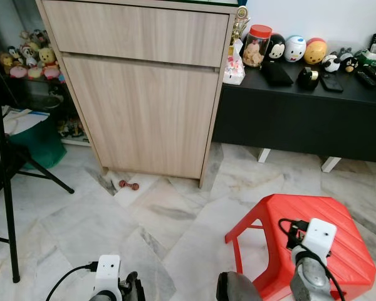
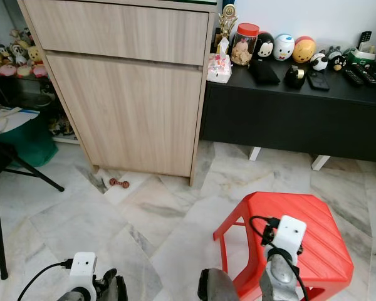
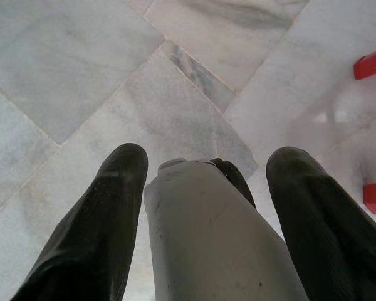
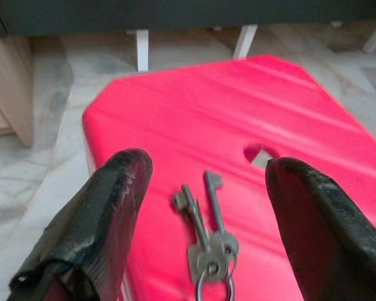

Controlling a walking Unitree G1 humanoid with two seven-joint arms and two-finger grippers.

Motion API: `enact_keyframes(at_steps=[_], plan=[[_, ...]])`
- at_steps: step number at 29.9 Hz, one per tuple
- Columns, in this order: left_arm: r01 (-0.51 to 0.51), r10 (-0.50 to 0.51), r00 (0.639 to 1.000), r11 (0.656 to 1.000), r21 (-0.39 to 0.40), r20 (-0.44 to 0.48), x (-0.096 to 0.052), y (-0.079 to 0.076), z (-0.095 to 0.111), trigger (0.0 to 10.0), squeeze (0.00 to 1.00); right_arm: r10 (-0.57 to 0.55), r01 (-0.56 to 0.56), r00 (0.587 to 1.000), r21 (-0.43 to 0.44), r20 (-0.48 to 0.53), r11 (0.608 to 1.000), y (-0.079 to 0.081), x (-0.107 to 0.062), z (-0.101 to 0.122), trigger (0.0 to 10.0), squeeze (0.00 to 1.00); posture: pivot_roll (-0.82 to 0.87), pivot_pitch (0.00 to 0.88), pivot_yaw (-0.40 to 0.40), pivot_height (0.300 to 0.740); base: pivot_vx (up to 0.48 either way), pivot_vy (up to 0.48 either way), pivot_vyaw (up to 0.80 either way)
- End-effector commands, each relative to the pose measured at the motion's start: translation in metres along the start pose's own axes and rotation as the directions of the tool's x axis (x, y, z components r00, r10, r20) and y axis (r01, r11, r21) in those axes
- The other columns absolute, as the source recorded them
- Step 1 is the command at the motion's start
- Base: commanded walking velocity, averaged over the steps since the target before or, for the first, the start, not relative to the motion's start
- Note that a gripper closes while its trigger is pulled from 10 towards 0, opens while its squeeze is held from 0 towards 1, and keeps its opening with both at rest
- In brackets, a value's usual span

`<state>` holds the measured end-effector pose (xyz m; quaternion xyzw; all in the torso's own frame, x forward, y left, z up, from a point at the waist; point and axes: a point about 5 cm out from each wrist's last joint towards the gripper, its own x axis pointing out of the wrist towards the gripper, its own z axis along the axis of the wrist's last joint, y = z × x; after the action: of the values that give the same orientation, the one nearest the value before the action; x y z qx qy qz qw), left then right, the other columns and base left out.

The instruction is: Hang keys on a hook

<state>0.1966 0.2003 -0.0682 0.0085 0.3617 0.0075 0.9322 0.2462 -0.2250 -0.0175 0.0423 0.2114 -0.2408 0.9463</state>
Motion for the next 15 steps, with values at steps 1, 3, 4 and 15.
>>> enact_keyframes(at_steps=[1, 3, 4, 15], plan=[[0.028, -0.029, 0.992, 1.000, -0.002, -0.120, -0.0081, -0.0077, -0.0290, 10.0, 0.00, -0.063, 0.063, 0.998, 0.010, -0.015, 0.998, -0.0106, 0.0006, 0.0002, 10.0, 0.00, 0.08, 0.068, -0.112, 0.597, 0.000, 0.000, 0.00], [0.029, -0.029, 0.992, 1.000, -0.001, -0.121, -0.0082, -0.0075, -0.0291, 10.0, 0.00, -0.080, 0.081, 0.996, 0.033, -0.038, 0.996, -0.0129, 0.0012, -0.0018, 10.0, 0.00, 0.07, 0.067, -0.109, 0.597, 0.000, 0.000, 0.00], [0.029, -0.029, 0.992, 1.000, -0.001, -0.121, -0.0081, -0.0075, -0.0291, 10.0, 0.00, -0.082, 0.084, 0.995, 0.040, -0.048, 0.996, -0.0132, 0.0014, -0.0026, 10.0, 0.00, 0.07, 0.067, -0.109, 0.597, 0.000, 0.000, 0.00], [0.028, -0.028, 0.992, 1.000, -0.003, -0.121, -0.0082, -0.0077, -0.0293, 10.0, 0.00, -0.064, 0.089, 0.981, 0.133, -0.183, 0.987, -0.0134, 0.0095, -0.0069, 10.0, 0.56, 0.07, 0.071, -0.108, 0.597, 0.000, 0.000, 0.00]])
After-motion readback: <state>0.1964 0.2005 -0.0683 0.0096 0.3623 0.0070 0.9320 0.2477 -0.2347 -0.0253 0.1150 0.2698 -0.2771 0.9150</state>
